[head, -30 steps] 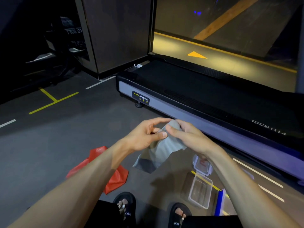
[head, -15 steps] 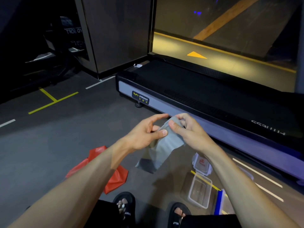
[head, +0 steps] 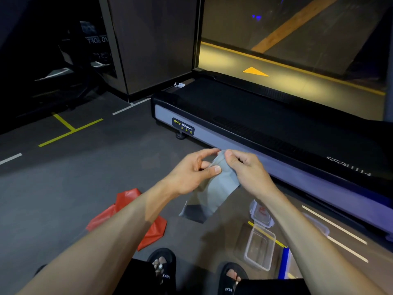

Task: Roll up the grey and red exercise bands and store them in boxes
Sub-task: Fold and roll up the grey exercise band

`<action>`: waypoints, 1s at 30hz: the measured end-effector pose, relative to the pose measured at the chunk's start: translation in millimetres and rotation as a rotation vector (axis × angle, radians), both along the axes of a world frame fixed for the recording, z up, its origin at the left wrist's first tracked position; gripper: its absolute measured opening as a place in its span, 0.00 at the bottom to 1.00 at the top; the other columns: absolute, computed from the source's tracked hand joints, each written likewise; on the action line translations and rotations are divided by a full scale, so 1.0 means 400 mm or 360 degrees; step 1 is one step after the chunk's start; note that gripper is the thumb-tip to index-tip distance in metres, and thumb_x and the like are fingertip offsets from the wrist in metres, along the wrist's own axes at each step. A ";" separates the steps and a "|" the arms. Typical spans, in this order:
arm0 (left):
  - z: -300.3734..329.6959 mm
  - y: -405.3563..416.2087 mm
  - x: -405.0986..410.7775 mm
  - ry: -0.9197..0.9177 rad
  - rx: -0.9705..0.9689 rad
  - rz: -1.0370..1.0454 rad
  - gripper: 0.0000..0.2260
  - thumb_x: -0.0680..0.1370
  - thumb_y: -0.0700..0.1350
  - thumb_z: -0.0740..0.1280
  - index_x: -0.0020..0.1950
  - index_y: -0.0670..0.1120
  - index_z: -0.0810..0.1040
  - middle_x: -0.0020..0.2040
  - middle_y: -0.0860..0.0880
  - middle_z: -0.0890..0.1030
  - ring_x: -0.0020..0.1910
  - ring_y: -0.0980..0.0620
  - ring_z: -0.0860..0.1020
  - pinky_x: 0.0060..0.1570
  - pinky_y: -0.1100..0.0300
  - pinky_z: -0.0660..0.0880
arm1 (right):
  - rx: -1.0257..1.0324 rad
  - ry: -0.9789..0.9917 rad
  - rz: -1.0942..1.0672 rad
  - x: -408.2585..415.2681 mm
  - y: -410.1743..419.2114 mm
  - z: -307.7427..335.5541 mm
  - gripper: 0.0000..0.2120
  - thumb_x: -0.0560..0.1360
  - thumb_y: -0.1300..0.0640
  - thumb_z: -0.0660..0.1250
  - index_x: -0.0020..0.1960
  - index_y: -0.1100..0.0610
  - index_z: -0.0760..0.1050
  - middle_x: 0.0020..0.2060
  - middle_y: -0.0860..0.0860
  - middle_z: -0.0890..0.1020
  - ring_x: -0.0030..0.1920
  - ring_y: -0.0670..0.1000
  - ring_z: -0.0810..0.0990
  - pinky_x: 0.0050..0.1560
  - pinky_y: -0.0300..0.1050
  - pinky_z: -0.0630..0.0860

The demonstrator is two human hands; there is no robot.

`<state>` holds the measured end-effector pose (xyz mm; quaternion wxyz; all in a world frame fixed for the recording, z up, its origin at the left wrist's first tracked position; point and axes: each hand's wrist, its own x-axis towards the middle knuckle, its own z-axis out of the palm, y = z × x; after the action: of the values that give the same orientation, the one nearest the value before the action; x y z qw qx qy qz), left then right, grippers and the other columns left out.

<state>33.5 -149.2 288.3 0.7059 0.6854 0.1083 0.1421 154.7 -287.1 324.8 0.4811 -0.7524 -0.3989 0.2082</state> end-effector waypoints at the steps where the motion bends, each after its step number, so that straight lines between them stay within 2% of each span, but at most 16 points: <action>1: -0.003 0.003 0.001 -0.0002 0.0030 0.0004 0.23 0.81 0.39 0.68 0.75 0.47 0.69 0.46 0.39 0.85 0.48 0.45 0.81 0.55 0.46 0.77 | -0.0006 -0.0018 -0.0008 -0.002 0.001 -0.001 0.16 0.84 0.47 0.60 0.52 0.52 0.84 0.45 0.54 0.86 0.51 0.57 0.84 0.58 0.60 0.78; 2: -0.005 0.006 0.001 0.0002 0.0064 0.0009 0.23 0.81 0.39 0.69 0.75 0.47 0.68 0.44 0.43 0.86 0.46 0.46 0.82 0.54 0.47 0.77 | -0.0011 -0.0019 -0.0016 -0.004 0.003 -0.003 0.17 0.85 0.47 0.59 0.52 0.53 0.84 0.46 0.54 0.86 0.51 0.56 0.84 0.58 0.59 0.78; 4: -0.004 0.007 -0.001 0.0006 0.0100 0.0012 0.24 0.81 0.39 0.69 0.76 0.45 0.68 0.40 0.49 0.85 0.43 0.51 0.82 0.49 0.53 0.78 | -0.0012 0.0004 -0.0041 -0.010 0.007 0.001 0.16 0.85 0.49 0.59 0.58 0.52 0.84 0.51 0.47 0.87 0.55 0.46 0.83 0.63 0.53 0.77; 6: -0.001 0.003 -0.003 0.0010 0.0068 0.0002 0.22 0.81 0.38 0.68 0.75 0.43 0.69 0.39 0.51 0.86 0.41 0.55 0.83 0.45 0.59 0.78 | -0.0020 0.0021 -0.0047 -0.011 0.010 0.002 0.16 0.85 0.49 0.59 0.66 0.51 0.80 0.60 0.43 0.84 0.62 0.42 0.79 0.69 0.48 0.73; 7: -0.001 0.002 -0.004 0.0013 0.0055 0.0003 0.21 0.81 0.37 0.67 0.74 0.42 0.70 0.39 0.51 0.86 0.40 0.56 0.83 0.44 0.60 0.78 | -0.0027 0.0034 -0.0037 -0.009 0.009 0.002 0.17 0.85 0.48 0.60 0.69 0.51 0.77 0.61 0.44 0.83 0.63 0.42 0.79 0.69 0.46 0.73; 10: 0.003 0.000 -0.004 -0.0002 0.0102 0.0038 0.19 0.80 0.43 0.70 0.70 0.44 0.74 0.37 0.48 0.83 0.39 0.54 0.78 0.44 0.61 0.74 | -0.0019 0.0063 0.0005 -0.015 0.003 0.001 0.19 0.79 0.44 0.69 0.67 0.51 0.75 0.55 0.44 0.83 0.55 0.39 0.81 0.54 0.32 0.75; 11: 0.006 0.001 -0.004 -0.0002 0.0139 0.0052 0.18 0.79 0.46 0.71 0.68 0.46 0.76 0.36 0.46 0.81 0.38 0.53 0.76 0.43 0.60 0.73 | 0.0022 0.0093 0.0009 -0.019 0.002 0.001 0.18 0.78 0.46 0.71 0.64 0.52 0.75 0.53 0.45 0.84 0.53 0.40 0.83 0.52 0.32 0.76; 14: 0.015 0.008 -0.007 0.0018 0.0168 0.0113 0.15 0.76 0.52 0.72 0.61 0.50 0.81 0.30 0.48 0.77 0.32 0.55 0.72 0.35 0.61 0.70 | 0.0187 0.0237 -0.0011 -0.024 0.004 0.007 0.13 0.77 0.52 0.73 0.58 0.54 0.77 0.49 0.49 0.87 0.51 0.45 0.85 0.52 0.40 0.79; 17: 0.020 0.008 -0.012 -0.0042 0.0023 0.0017 0.17 0.77 0.49 0.71 0.65 0.46 0.80 0.40 0.36 0.83 0.42 0.46 0.80 0.45 0.52 0.76 | 0.0230 0.0366 0.0002 -0.017 0.007 0.019 0.11 0.78 0.53 0.72 0.58 0.56 0.78 0.48 0.52 0.88 0.48 0.48 0.86 0.51 0.44 0.80; 20: 0.020 0.009 -0.020 -0.0058 -0.0111 -0.0095 0.18 0.81 0.42 0.67 0.71 0.43 0.76 0.44 0.43 0.86 0.46 0.48 0.83 0.48 0.56 0.80 | 0.0208 0.0377 0.0006 -0.006 0.000 0.033 0.12 0.80 0.50 0.69 0.57 0.57 0.80 0.47 0.52 0.88 0.47 0.50 0.86 0.51 0.49 0.80; 23: 0.013 0.015 -0.023 -0.0082 -0.0127 -0.0113 0.17 0.82 0.40 0.67 0.72 0.43 0.75 0.49 0.35 0.82 0.50 0.44 0.82 0.52 0.54 0.80 | 0.0206 0.0401 -0.0017 0.001 0.001 0.034 0.14 0.82 0.46 0.66 0.54 0.56 0.83 0.47 0.56 0.87 0.48 0.52 0.85 0.56 0.57 0.79; 27: 0.014 0.019 -0.015 -0.0103 -0.0057 -0.0002 0.20 0.80 0.42 0.69 0.72 0.43 0.75 0.47 0.32 0.80 0.47 0.45 0.80 0.50 0.55 0.80 | 0.0181 0.0546 -0.0042 -0.010 0.011 0.029 0.20 0.78 0.40 0.66 0.52 0.57 0.84 0.49 0.59 0.87 0.55 0.63 0.85 0.62 0.64 0.78; 30: 0.011 0.024 -0.014 -0.0132 -0.0005 0.0019 0.19 0.81 0.40 0.68 0.72 0.42 0.74 0.43 0.31 0.78 0.48 0.42 0.77 0.51 0.54 0.79 | 0.0176 0.0631 -0.0067 -0.011 0.012 0.030 0.19 0.83 0.45 0.63 0.53 0.60 0.84 0.48 0.61 0.87 0.53 0.64 0.85 0.61 0.64 0.78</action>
<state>28.0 -139.4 292.9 0.7099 0.6772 0.0833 0.1744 150.4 -282.1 336.8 0.5950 -0.6774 -0.2913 0.3199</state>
